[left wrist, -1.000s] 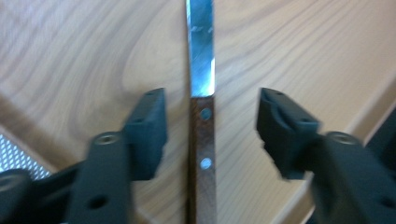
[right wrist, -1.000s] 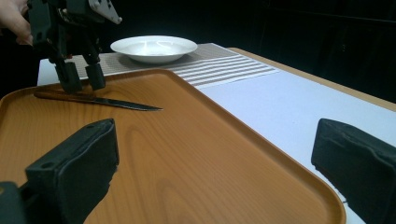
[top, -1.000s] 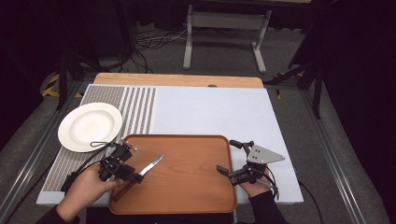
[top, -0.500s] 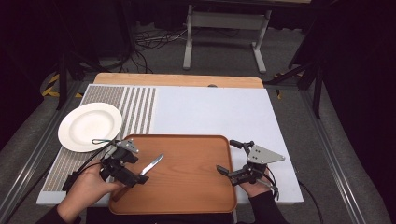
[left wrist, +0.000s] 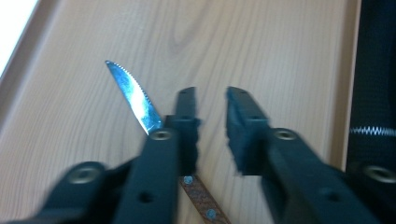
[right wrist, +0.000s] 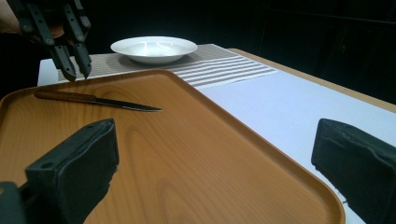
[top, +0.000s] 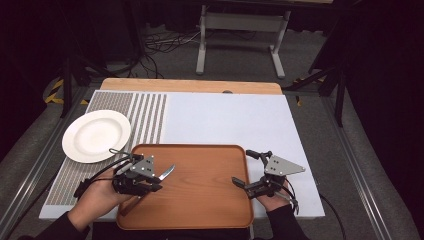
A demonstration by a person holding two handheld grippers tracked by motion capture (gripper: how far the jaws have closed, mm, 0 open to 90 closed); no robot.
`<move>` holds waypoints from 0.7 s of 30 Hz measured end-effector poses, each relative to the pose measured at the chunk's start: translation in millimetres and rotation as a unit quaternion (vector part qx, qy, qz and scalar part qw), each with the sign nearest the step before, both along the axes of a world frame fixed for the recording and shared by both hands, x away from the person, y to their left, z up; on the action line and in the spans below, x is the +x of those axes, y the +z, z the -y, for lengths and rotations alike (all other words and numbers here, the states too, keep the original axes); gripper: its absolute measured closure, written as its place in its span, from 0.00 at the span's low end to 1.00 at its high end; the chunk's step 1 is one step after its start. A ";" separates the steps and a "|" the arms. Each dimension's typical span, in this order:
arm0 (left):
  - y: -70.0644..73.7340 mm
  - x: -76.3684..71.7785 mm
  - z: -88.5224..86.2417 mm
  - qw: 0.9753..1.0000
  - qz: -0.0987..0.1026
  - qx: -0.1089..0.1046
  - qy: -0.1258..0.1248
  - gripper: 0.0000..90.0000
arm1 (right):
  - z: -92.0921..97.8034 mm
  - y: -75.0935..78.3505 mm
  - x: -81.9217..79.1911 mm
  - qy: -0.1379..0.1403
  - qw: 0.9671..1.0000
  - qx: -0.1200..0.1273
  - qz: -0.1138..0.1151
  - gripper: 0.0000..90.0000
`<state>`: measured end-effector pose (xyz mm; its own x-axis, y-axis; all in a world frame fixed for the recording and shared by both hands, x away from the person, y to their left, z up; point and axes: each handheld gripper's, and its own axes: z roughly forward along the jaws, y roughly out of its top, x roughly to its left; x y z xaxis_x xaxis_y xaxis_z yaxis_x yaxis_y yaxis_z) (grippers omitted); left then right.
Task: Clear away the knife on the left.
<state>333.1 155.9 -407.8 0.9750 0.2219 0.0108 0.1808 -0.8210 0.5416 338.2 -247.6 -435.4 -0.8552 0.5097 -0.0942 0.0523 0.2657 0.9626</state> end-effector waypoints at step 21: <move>-23.3 8.4 10.8 0.994 0.011 0.086 -0.069 1.00 | 0.0 -0.2 0.1 0.000 1.000 0.002 -0.001 0.02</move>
<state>341.5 145.1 -431.1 0.9952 0.0783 0.0580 0.0493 -0.9178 0.3939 338.3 -247.5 -435.6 -0.8553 0.5101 -0.0909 0.0543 0.2627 0.9634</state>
